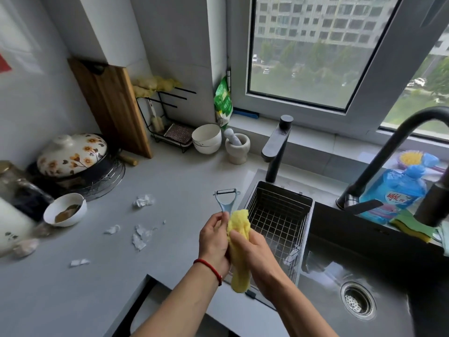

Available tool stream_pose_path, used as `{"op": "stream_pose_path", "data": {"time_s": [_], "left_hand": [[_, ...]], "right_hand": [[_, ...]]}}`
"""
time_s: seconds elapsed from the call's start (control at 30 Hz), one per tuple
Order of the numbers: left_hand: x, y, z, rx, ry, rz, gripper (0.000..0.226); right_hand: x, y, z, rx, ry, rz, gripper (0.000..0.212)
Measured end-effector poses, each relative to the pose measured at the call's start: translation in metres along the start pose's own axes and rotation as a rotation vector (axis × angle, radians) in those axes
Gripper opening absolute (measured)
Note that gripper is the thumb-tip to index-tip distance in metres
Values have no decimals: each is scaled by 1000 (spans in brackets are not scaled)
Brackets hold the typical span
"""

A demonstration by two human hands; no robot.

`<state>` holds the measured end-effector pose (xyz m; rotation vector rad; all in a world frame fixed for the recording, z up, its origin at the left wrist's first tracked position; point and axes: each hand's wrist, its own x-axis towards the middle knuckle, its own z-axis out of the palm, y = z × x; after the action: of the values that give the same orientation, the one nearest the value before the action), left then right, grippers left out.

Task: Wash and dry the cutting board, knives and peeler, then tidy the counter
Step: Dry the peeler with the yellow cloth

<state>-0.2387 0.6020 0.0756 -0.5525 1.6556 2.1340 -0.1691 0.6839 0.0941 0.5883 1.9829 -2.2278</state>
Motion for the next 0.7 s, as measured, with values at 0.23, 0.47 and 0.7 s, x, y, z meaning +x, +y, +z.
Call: {"op": "stream_pose_path", "data": {"time_s": [0.23, 0.47, 0.7], "left_hand": [[17, 22, -4, -61, 79, 65, 17], [40, 80, -30, 485, 234, 351, 17], [72, 183, -36, 905, 365, 594, 27]], "right_hand": [[18, -21, 14, -371, 59, -244, 20], [41, -35, -12, -249, -57, -165, 18], [89, -83, -12, -159, -29, -167, 23]]}}
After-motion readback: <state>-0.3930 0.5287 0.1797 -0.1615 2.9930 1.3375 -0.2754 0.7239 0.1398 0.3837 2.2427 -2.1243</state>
